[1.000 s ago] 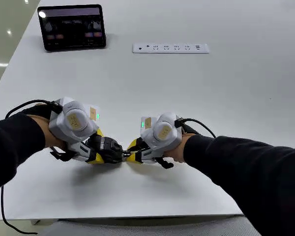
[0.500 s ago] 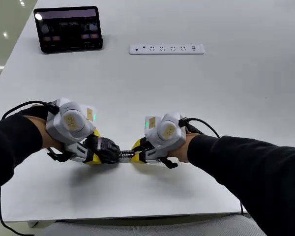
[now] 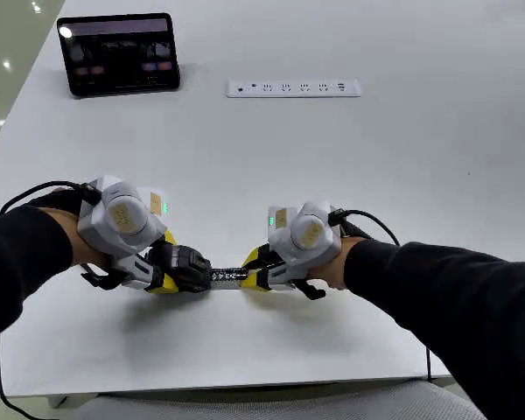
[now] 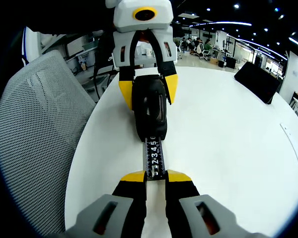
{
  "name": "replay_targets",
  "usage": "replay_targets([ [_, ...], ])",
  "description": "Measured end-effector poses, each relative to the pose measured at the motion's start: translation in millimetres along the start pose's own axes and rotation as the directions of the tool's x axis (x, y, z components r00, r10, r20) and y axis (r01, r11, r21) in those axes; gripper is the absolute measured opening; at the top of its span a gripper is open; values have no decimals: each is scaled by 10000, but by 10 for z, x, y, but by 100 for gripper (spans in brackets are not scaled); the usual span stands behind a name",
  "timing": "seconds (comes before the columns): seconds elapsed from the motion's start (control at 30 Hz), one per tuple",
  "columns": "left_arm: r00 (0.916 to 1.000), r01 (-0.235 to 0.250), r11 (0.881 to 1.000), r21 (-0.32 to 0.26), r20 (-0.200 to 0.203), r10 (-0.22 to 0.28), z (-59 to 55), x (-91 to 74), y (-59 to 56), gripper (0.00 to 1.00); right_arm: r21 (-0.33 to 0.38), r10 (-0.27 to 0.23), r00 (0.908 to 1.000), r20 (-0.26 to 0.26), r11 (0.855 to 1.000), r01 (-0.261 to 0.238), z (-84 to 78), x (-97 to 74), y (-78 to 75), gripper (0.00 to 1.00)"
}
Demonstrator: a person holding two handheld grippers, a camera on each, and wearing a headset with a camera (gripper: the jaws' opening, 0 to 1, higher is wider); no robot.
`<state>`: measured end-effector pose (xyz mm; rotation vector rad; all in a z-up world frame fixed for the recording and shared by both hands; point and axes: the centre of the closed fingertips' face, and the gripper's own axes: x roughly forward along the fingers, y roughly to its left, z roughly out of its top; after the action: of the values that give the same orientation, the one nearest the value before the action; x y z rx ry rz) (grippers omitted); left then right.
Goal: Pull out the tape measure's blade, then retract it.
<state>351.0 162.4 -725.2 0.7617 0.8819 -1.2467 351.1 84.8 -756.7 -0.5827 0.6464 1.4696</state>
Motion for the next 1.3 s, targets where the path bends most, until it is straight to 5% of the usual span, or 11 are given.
replay_targets([
  [1.3, 9999, -68, 9996, -289, 125, 72, 30, 7, 15, 32, 443, -257, 9994, -248, 9987, 268, -375, -376, -96, 8],
])
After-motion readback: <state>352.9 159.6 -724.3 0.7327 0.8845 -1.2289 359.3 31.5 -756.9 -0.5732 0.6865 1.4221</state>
